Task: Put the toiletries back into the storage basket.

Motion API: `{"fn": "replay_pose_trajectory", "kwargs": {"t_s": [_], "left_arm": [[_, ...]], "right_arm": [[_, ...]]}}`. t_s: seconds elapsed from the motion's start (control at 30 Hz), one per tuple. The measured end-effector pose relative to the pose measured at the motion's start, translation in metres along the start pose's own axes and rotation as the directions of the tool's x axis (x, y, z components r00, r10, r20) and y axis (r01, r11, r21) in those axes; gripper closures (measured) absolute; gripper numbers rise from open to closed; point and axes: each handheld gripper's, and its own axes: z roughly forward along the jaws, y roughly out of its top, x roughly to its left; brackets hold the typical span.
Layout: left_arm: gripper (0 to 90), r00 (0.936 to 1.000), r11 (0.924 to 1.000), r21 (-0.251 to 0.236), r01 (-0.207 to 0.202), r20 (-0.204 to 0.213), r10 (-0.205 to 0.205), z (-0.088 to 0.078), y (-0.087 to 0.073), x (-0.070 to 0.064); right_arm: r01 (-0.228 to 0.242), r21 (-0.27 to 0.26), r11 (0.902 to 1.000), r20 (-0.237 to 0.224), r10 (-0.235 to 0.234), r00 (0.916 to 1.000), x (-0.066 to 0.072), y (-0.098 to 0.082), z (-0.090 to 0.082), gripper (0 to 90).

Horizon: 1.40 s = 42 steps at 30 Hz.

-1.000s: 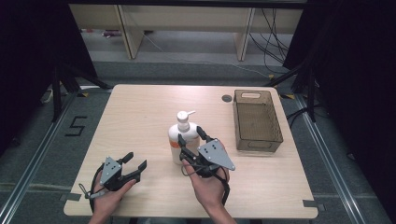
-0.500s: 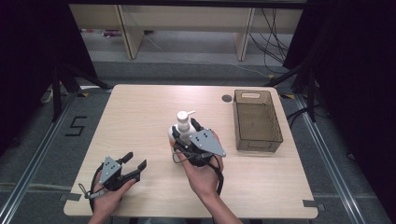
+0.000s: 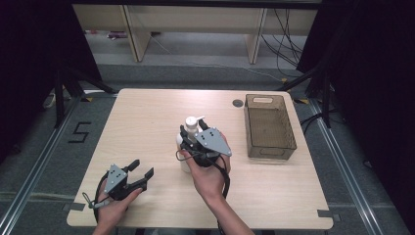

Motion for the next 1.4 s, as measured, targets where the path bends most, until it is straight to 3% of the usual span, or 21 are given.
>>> {"fn": "replay_pose_trajectory", "kwargs": {"t_s": [0.23, 0.33, 0.4, 0.5, 0.57, 0.6, 0.97, 1.13, 1.4], "left_arm": [[33.9, 1.0, 1.0, 0.001, 0.001, 0.002, -0.001, 0.0, 0.0, 0.0], [33.9, 1.0, 1.0, 0.001, -0.001, 0.003, 0.001, 0.0, 0.0, 0.0], [33.9, 1.0, 1.0, 0.001, -0.001, 0.002, 0.001, 0.0, 0.0, 0.0], [33.9, 1.0, 1.0, 0.002, 0.002, 0.002, -0.002, 0.0, 0.0, 0.0], [33.9, 1.0, 1.0, 0.002, -0.001, 0.003, 0.001, 0.0, 0.0, 0.0], [33.9, 1.0, 1.0, 0.001, -0.002, 0.003, 0.002, 0.0, 0.0, 0.0], [33.9, 1.0, 1.0, 0.003, -0.002, 0.003, 0.002, 0.0, 0.0, 0.0], [33.9, 1.0, 1.0, 0.002, 0.0, 0.002, 0.0, 0.0, 0.0, 0.0], [34.0, 0.9999, 0.9999, 0.011, -0.013, -0.001, 0.013, -0.001, 0.001, 0.0]], "right_arm": [[-0.018, 0.001, 0.9998, 0.021, 0.018, 0.9996, 0.003, 0.002, 0.005, 47.8], [-0.005, -0.005, 1.0, 0.035, 0.005, 0.9994, 0.002, 0.001, 0.006, 50.9], [-0.04, 0.001, 0.9992, 0.033, 0.04, 0.9986, 0.005, 0.001, 0.006, 53.0], [-0.051, 0.001, 0.9987, 0.039, 0.051, 0.9979, 0.005, 0.001, 0.006, 54.5], [-0.026, -0.007, 0.9996, 0.044, 0.026, 0.9987, 0.001, 0.002, 0.006, 58.1], [-0.053, -0.005, 0.9986, 0.025, 0.053, 0.9983, 0.002, 0.002, 0.006, 59.1], [-0.06, 0.001, 0.9982, 0.022, 0.06, 0.9979, -0.001, 0.003, 0.005, 59.9], [-0.06, -0.034, 0.9976, 0.009, 0.06, 0.9981, -0.005, 0.01, 0.003, 60.0], [-0.061, -0.048, 0.997, 0.025, 0.062, 0.9978, -0.012, 0.021, -0.005, 60.0]]}}
